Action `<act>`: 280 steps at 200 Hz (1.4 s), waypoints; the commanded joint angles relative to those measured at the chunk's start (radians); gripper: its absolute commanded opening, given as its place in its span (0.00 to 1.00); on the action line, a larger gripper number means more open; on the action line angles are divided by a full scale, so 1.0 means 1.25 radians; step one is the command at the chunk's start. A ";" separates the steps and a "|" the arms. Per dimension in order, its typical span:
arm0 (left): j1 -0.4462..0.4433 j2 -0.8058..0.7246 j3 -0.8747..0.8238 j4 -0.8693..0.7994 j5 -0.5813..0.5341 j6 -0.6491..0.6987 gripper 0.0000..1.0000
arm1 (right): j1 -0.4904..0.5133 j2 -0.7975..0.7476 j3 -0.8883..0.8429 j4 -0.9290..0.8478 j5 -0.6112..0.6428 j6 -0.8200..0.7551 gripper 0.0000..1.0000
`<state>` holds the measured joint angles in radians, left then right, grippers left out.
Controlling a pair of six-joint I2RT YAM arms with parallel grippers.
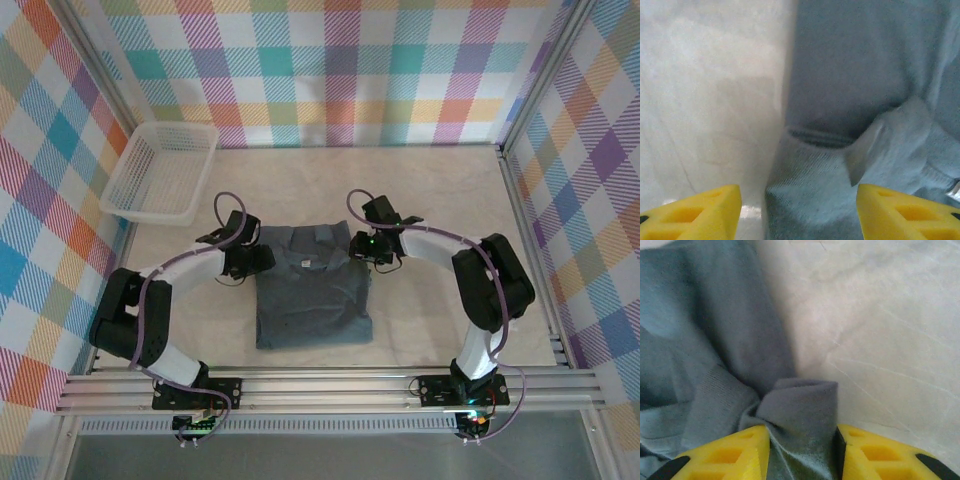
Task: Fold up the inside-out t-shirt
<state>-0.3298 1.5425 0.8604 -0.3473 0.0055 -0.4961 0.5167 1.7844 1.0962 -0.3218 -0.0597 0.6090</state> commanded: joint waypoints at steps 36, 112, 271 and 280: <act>0.038 0.120 0.058 0.048 0.141 0.033 0.42 | 0.003 0.017 0.049 -0.005 -0.023 -0.023 0.19; 0.044 -0.140 0.038 -0.070 0.131 0.027 0.12 | 0.003 -0.135 0.011 0.069 -0.190 -0.130 0.00; 0.123 0.167 0.216 -0.006 0.032 0.057 0.35 | -0.038 0.102 0.233 0.148 -0.159 -0.153 0.03; 0.122 0.153 0.194 0.033 0.078 0.060 0.38 | -0.038 0.113 0.254 0.121 -0.159 -0.157 0.02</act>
<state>-0.1844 1.7756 1.1416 -0.3820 0.0025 -0.4431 0.4770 1.8961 1.3304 -0.1043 -0.2516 0.4358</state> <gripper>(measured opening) 0.350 0.047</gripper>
